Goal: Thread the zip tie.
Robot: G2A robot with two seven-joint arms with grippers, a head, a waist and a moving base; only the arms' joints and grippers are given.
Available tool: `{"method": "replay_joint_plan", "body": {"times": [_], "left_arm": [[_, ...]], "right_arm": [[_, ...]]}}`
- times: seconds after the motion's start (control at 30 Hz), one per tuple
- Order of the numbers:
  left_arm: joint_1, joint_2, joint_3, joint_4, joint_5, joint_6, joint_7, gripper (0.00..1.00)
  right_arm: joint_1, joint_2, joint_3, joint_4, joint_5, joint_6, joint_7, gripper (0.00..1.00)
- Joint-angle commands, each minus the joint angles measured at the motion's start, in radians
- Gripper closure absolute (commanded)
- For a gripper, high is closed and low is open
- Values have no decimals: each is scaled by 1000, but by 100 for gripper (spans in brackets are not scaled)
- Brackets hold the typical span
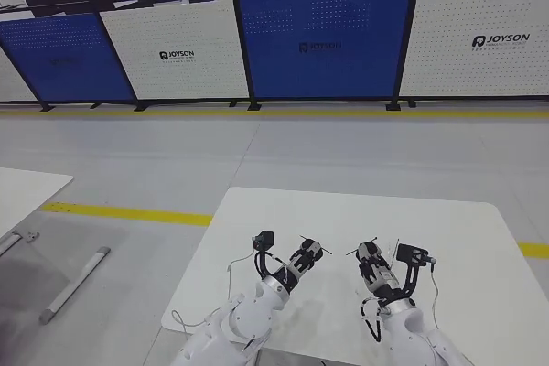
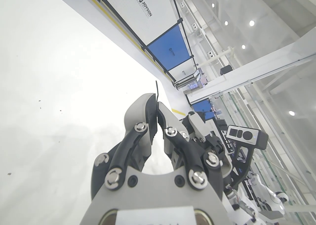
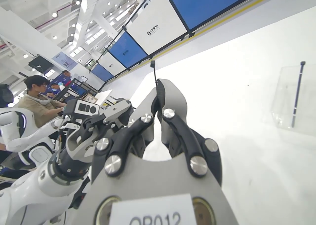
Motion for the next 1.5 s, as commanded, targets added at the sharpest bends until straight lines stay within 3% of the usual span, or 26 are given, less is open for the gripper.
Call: {"method": "replay_joint_plan", "body": {"times": [0.0, 0.13, 0.17, 0.63, 0.8, 1.0, 1.2, 1.47], "left_arm": [[0, 0, 0, 0, 0, 0, 0, 100], [0, 0, 0, 0, 0, 0, 0, 100], [0, 0, 0, 0, 0, 0, 0, 100], [0, 0, 0, 0, 0, 0, 0, 100], [0, 0, 0, 0, 0, 0, 0, 100], [0, 0, 0, 0, 0, 0, 0, 100], [-2, -16, 24, -7, -9, 42, 107, 100], [-5, -19, 31, -6, -4, 48, 111, 100]], "right_arm": [[-8, -2, 11, -2, 70, -63, 15, 100], [-22, -4, 42, 14, 191, -194, 42, 100], [-23, -4, 48, 20, 197, -202, 41, 100], [-32, -10, 50, 26, 198, -186, 19, 100], [-20, -28, 6, 63, 156, -145, -33, 100], [-15, -33, -6, 68, 163, -146, -36, 100], [-15, -33, -6, 68, 163, -146, -36, 100], [-15, -35, 4, 65, 171, -149, -52, 100]]}}
